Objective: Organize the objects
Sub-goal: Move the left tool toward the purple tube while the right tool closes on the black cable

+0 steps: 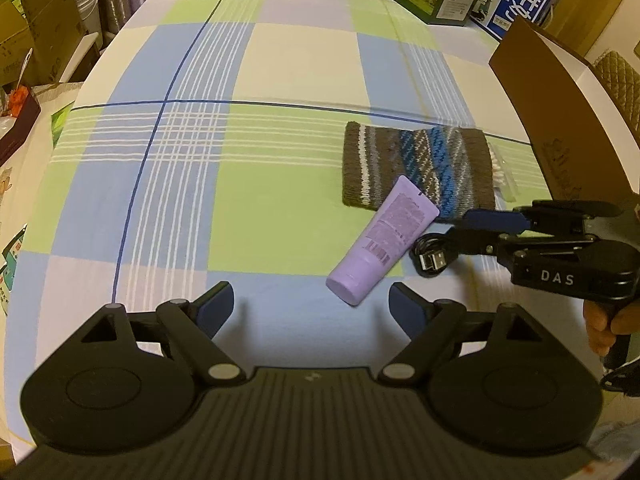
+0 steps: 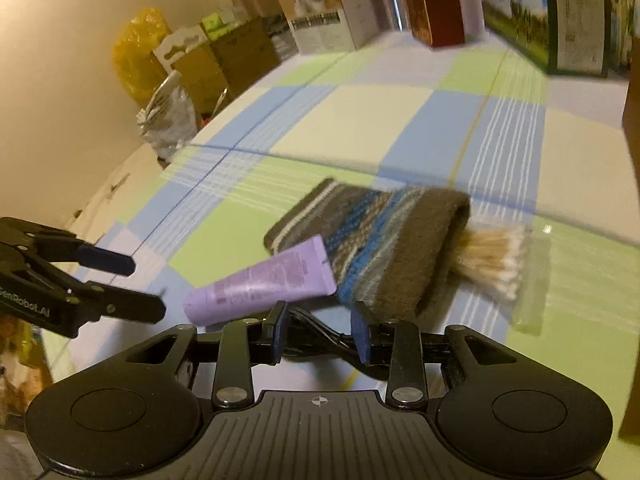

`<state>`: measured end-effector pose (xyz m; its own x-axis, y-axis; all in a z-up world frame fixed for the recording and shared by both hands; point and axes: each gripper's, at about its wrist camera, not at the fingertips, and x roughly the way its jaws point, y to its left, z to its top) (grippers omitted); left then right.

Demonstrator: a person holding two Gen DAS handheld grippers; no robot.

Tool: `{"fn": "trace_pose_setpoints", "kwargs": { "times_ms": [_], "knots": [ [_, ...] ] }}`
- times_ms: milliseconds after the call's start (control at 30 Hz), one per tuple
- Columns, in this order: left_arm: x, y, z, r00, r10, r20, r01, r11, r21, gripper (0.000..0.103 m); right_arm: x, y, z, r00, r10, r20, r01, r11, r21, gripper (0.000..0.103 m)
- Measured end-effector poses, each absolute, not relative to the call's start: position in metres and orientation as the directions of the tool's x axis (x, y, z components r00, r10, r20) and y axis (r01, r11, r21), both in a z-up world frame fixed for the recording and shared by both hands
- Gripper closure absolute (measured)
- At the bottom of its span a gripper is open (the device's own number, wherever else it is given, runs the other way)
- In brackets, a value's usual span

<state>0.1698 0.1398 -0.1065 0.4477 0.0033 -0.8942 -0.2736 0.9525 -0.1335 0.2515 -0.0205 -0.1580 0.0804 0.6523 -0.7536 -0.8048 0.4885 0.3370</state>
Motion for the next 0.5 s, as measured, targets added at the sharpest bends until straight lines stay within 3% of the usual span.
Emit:
{"fn": "trace_pose_setpoints", "kwargs": {
  "times_ms": [167,333,500],
  "knots": [
    [0.171,0.141,-0.107,0.448,0.002,-0.894,-0.281,0.95,-0.139,0.021,0.246,-0.036,-0.163,0.044,0.614,-0.788,-0.77,0.523,0.364,0.046],
    [0.173,0.139,-0.106,0.453,-0.005,-0.892,-0.273,0.951,-0.144,0.021,0.234,-0.056,-0.155,0.054,0.637,-0.769,-0.768,0.519,0.375,0.045],
    [0.176,0.138,-0.107,0.443,-0.004,-0.896,-0.266,0.954,-0.136,0.021,0.219,-0.046,-0.15,0.051,0.633,-0.773,-0.859,0.422,0.289,0.045]
  ]
}}
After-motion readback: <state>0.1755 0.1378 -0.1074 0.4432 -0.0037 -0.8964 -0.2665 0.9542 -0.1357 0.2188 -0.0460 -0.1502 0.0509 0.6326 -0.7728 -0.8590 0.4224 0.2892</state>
